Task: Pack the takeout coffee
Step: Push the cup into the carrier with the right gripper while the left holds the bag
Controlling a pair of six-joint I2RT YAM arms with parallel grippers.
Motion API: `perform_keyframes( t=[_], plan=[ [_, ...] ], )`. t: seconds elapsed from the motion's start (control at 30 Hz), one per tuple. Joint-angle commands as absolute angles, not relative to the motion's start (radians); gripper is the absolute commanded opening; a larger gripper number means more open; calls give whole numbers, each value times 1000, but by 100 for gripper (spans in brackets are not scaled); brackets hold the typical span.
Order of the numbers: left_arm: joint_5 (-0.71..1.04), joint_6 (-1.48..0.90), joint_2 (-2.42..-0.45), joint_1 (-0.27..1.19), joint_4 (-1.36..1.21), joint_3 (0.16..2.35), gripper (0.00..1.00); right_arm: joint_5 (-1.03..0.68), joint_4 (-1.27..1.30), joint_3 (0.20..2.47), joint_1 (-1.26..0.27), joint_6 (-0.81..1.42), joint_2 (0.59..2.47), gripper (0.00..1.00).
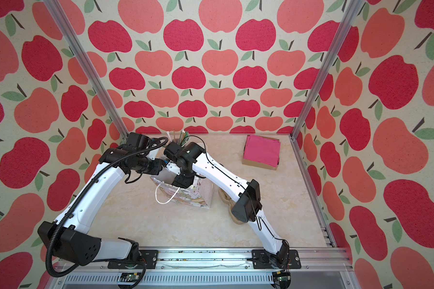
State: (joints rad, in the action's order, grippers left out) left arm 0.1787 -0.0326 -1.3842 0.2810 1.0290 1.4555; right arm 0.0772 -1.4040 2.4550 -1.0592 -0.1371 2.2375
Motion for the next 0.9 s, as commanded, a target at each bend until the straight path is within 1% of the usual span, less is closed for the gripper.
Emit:
perform_keyframes(
  t=[0.0,0.3,0.47,0.67,0.8,0.87],
  plan=[
    [153,-14,-1391,292,1072,1488,0,75,-1354,2458,-1053,-120,2177,99],
    [100,-2,-1402,314,1101,1506,0,72,-1351,2428,-1060,-146,2167,99],
    [81,2,-1390,314,1096,1504,0,67,-1307,2307,-1060,-166,2116,99],
    [89,2,-1369,313,1073,1485,0,73,-1244,2172,-1054,-169,2047,86],
    [98,0,-1372,313,1072,1483,0,74,-1211,2134,-1054,-167,2021,70],
    [105,-3,-1371,313,1071,1481,0,67,-1190,2117,-1054,-167,2010,65]
  ],
)
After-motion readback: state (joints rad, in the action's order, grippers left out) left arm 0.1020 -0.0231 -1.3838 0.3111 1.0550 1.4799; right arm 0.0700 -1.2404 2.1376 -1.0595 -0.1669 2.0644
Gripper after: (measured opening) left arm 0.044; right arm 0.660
